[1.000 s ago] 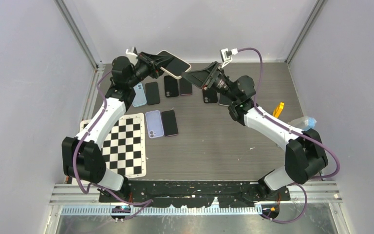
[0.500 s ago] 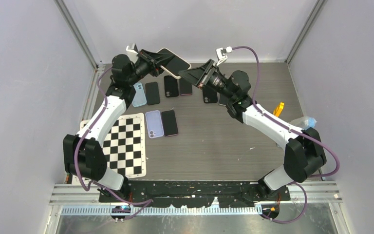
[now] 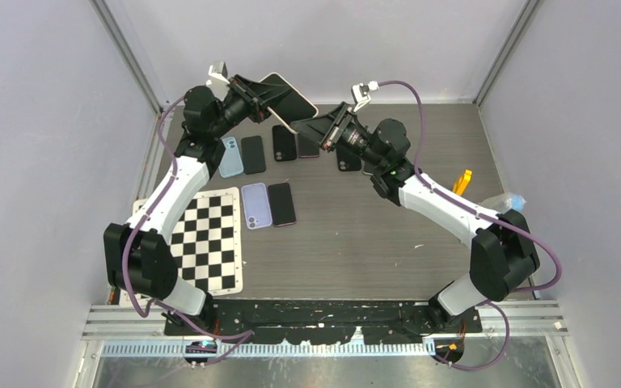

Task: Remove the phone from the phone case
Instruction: Remove the phone case from the phone.

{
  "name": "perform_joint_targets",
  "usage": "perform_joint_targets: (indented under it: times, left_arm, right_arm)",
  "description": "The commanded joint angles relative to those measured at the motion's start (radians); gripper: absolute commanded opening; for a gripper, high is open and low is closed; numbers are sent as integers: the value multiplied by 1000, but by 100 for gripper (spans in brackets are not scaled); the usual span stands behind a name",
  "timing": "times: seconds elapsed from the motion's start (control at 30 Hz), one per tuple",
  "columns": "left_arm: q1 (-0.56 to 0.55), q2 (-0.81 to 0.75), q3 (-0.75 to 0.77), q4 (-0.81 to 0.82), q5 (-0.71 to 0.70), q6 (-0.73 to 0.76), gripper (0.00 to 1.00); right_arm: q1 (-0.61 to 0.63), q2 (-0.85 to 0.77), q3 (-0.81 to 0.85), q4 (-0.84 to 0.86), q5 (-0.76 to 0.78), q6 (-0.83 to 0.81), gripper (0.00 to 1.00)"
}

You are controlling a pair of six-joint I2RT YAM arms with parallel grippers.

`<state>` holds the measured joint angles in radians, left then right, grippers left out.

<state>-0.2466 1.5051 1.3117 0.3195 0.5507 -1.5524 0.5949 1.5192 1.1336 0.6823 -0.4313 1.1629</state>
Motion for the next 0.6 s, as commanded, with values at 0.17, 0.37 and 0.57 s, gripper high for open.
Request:
perform_joint_targets:
  times: [0.17,0.37,0.57]
  left_arm:
    - [-12,-38,75,-110,61,-101,0]
    - [-14,-41,43,-191,95,-145,0]
    - [-14,-42,6,-202,112,-192,0]
  right_arm:
    - [19,-15,-51,114,-123,-291,16]
    - [22,-27,-63,109,-226,-461,16]
    - [36,-45,-45,-40,-250,-656,18]
